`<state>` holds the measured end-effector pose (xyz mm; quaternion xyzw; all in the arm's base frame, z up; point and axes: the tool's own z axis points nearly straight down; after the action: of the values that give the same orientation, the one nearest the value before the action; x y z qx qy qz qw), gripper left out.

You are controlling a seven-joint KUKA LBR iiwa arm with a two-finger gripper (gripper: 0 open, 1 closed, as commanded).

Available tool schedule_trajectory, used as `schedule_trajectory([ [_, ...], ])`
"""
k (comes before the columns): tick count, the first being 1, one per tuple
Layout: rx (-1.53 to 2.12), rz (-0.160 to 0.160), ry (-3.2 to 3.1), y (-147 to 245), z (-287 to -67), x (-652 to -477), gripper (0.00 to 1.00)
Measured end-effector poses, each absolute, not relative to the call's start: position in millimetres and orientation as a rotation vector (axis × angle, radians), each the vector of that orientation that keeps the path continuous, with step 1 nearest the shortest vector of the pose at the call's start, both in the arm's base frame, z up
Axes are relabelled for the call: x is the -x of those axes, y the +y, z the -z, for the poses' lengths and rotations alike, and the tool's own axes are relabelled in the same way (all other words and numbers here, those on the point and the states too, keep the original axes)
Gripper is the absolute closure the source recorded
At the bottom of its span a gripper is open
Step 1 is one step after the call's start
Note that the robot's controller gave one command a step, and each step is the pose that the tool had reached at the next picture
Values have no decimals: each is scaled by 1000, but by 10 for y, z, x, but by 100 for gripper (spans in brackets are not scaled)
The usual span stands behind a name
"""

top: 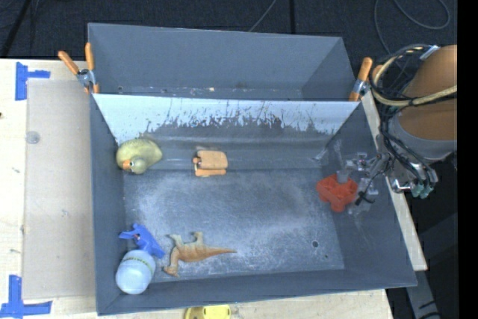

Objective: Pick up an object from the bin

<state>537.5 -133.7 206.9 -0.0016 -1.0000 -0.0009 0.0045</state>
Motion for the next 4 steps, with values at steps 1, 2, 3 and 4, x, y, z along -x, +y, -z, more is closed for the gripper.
schedule_trajectory([
  [1, 0, 1, -3140, -1331, -2115, -5390, 0],
  [2, -6, 5, -3130, -1349, -2493, -5466, 0],
  [3, -72, 1, -3139, -1432, -3009, -5537, 0],
  [4, -126, 3, -3132, -1458, -3195, -5527, 0],
])
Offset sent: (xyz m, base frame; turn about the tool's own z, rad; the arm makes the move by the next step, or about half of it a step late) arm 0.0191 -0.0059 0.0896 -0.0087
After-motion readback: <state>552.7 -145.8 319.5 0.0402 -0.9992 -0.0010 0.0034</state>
